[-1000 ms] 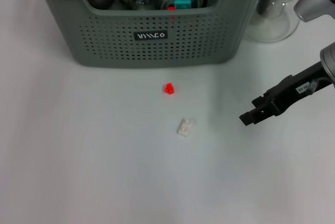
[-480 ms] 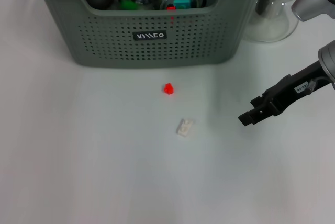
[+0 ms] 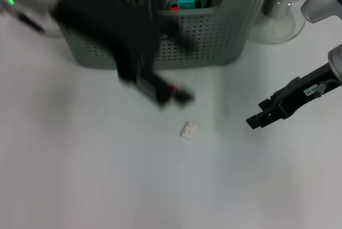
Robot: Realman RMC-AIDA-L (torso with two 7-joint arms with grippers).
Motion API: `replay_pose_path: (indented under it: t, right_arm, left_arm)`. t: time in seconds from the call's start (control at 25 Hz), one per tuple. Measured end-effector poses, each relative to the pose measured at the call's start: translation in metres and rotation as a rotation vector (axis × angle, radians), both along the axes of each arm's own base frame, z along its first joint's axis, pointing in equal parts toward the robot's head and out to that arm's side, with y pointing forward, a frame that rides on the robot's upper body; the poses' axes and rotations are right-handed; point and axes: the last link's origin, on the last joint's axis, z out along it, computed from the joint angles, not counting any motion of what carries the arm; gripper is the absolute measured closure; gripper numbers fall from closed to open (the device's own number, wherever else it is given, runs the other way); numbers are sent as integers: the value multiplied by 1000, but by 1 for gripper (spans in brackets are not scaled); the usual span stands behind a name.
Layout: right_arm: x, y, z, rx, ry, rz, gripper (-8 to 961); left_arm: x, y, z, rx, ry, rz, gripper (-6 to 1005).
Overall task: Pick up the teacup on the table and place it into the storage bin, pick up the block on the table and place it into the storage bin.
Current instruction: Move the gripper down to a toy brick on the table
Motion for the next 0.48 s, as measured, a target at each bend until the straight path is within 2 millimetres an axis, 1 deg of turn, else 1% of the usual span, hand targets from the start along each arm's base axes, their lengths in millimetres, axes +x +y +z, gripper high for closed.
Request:
replay_pose_path:
  t: [0.08, 0.16, 0.24, 0.32, 0.36, 0.48]
  right_arm:
    - [1, 0, 0, 3, -1, -1, 267]
    - [1, 0, 0, 3, -1, -2, 267]
    - [2, 0, -1, 0, -1, -6, 267]
    - [2, -1, -1, 0, 0, -8, 267]
    - [2, -1, -1, 0, 0, -8, 267]
    - [2, -1, -2, 0, 1, -10, 268]
  left_arm:
    - [-3, -9, -24, -54, 87, -39, 121]
    - [-5, -14, -46, -71, 171, -79, 123]
    - [-7, -12, -73, -39, 284, -124, 123]
    - [-11, -7, -107, 13, 447, -203, 124]
    - [-11, -7, -107, 13, 447, -203, 124]
    - [-17, -4, -137, 32, 560, -274, 124]
